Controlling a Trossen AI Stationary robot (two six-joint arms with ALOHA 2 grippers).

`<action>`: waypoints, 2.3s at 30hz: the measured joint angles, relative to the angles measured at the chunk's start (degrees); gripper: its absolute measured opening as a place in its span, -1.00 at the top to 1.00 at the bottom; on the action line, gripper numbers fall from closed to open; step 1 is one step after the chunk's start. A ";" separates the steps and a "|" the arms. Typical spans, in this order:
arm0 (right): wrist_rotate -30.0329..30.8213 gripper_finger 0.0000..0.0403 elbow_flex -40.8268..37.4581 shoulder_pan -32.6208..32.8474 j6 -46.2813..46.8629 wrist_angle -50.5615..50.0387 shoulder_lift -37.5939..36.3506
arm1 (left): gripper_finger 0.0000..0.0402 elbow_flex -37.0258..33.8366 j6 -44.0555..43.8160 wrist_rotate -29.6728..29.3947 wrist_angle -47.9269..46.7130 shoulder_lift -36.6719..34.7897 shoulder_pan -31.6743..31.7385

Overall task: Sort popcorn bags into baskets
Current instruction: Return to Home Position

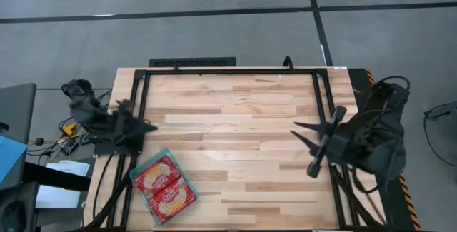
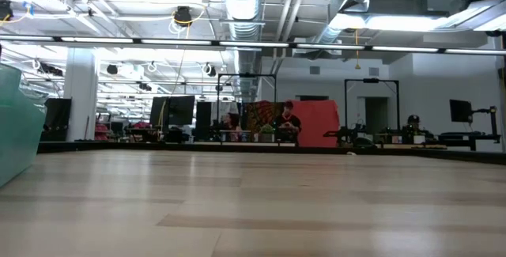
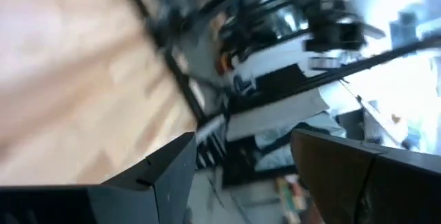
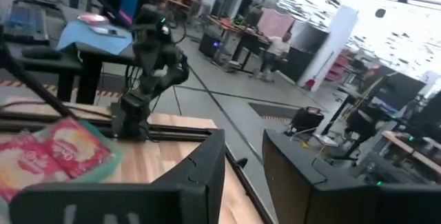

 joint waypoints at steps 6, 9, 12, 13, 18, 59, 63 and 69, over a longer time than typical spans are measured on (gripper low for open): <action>-5.61 0.38 -0.02 -2.30 24.16 -22.09 -9.85 | -0.12 5.24 22.78 -8.53 1.85 -0.59 0.02; -8.13 0.39 -2.45 -3.96 41.30 -35.15 -15.93 | -0.12 5.42 29.67 -9.99 0.96 -2.55 -0.05; -7.18 0.40 -8.34 -3.31 51.69 -40.13 -21.42 | -0.12 4.44 30.45 -10.04 -1.46 -6.79 0.01; -6.58 0.40 -10.87 -2.69 54.26 -40.13 -23.28 | -0.12 3.46 30.19 -8.93 -2.04 -8.64 0.01; -2.31 0.38 -24.29 3.23 60.23 -35.61 -33.36 | -0.12 -1.64 31.98 -4.46 0.58 -13.89 0.00; -40.08 0.39 -58.67 18.37 -7.95 30.42 -73.93 | -0.12 -16.69 52.57 8.64 19.02 -14.12 -0.02; -38.48 0.38 -62.40 17.56 -11.03 32.56 -72.68 | -0.12 -20.30 61.87 31.31 32.86 -14.12 -0.04; -32.68 0.39 -67.76 14.06 -1.68 33.07 -73.87 | -0.12 -29.56 58.98 28.30 37.05 -14.05 0.07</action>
